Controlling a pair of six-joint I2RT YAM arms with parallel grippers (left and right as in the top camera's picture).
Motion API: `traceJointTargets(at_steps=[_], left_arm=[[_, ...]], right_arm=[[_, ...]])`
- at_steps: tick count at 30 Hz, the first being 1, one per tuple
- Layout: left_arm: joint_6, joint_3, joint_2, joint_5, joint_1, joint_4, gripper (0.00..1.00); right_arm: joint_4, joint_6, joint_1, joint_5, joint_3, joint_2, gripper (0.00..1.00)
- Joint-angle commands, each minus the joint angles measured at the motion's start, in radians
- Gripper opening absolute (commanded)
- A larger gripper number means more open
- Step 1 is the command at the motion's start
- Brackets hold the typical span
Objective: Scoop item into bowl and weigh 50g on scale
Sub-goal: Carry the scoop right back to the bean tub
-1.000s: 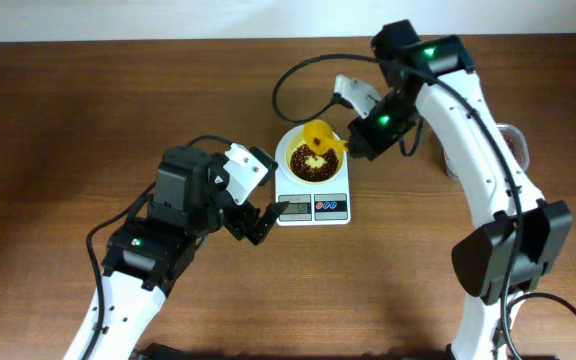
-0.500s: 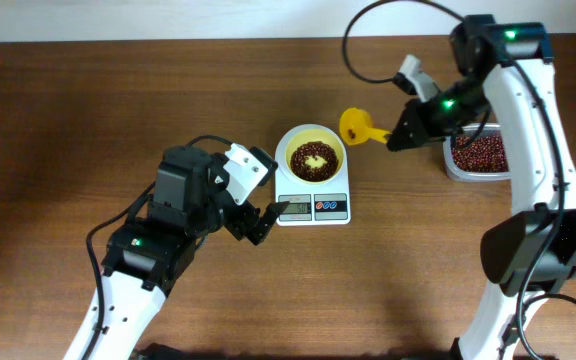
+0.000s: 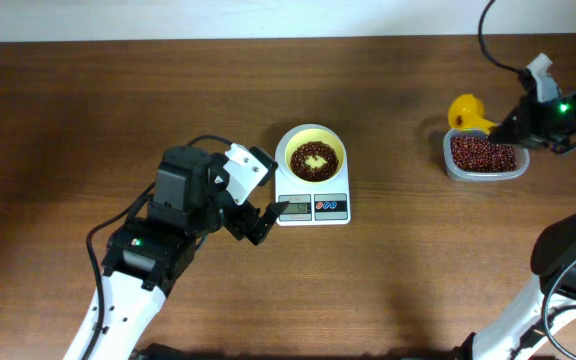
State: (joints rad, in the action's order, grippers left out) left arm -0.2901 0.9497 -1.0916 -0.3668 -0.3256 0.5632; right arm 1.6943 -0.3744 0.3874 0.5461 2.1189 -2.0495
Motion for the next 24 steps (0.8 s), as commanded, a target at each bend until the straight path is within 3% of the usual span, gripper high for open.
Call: traceJointTargets(at_steps=[1,9,19,24], left_arm=[[0.013,-0.005,-0.002,-0.004,0.005,-0.002,0.99],[0.013,-0.005,-0.002,-0.004,0.005,-0.002,0.99],[0.013,-0.005,-0.002,-0.004,0.005,-0.002,0.99],[0.013,-0.005,-0.002,-0.004,0.005,-0.002,0.99]], right_arm=[[0.005,-0.010,0.029,-0.131,0.021,-0.010,0.04],[-0.003,-0.014,0.023,-0.464,0.021,-0.010,0.04],[-0.015,0.100,-0.211,-0.956,0.021,-0.009,0.04],[-0.051,0.103,-0.249,-0.981,0.021,-0.009,0.04]])
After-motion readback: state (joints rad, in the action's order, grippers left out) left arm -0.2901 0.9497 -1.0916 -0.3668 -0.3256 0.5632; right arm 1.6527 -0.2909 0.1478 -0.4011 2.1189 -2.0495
